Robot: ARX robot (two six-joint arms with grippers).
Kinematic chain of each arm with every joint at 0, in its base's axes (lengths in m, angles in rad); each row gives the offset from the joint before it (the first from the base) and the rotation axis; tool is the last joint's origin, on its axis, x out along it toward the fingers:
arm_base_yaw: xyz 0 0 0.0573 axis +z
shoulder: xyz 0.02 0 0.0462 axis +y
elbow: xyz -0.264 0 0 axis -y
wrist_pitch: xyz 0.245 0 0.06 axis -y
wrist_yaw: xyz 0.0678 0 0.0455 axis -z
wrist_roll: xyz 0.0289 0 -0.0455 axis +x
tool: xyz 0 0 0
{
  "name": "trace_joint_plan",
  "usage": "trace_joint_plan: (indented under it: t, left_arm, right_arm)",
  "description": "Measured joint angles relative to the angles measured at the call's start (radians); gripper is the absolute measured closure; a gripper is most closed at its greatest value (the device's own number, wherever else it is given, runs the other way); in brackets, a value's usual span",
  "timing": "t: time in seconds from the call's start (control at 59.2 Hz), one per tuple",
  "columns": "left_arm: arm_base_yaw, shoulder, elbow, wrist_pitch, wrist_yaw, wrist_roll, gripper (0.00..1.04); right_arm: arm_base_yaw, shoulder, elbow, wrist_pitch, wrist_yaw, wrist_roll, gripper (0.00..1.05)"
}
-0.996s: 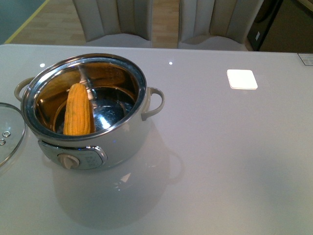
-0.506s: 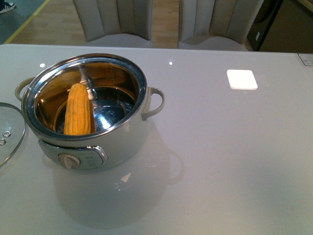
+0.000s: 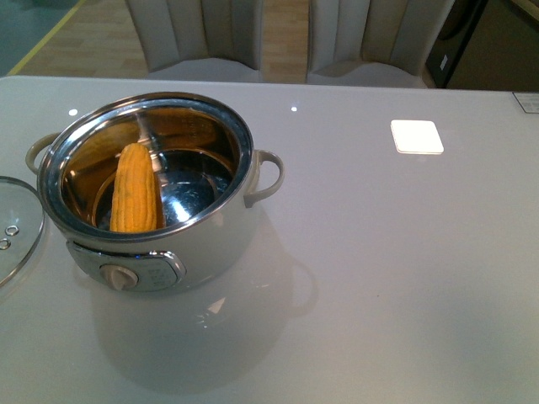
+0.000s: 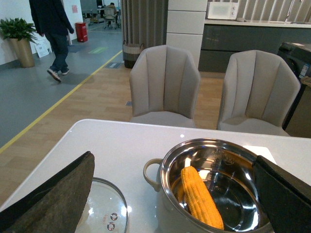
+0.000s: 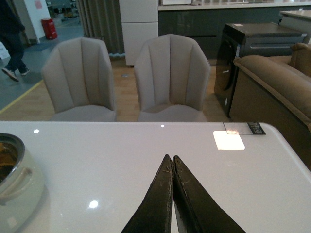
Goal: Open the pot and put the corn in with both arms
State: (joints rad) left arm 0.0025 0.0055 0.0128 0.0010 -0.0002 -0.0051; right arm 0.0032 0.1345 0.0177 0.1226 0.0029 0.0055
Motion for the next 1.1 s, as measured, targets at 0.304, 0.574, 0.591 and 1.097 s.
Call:
trace_joint_plan:
  t: [0.304,0.574,0.591,1.097]
  left_arm:
    - [0.0,0.0,0.0,0.0,0.0,0.0,0.07]
    - [0.0,0.0,0.0,0.0,0.0,0.0,0.07]
    - [0.0,0.0,0.0,0.0,0.0,0.0,0.07]
    - [0.0,0.0,0.0,0.0,0.0,0.0,0.07]
  right_arm:
    - [0.0,-0.128,0.0,-0.121,-0.001,0.0,1.03]
    - [0.0,-0.128,0.0,-0.121,-0.001,0.0,1.03]
    - [0.0,-0.128,0.0,-0.121,-0.001,-0.001,1.02]
    - [0.0,-0.129,0.0,-0.121,-0.001,-0.001,0.11]
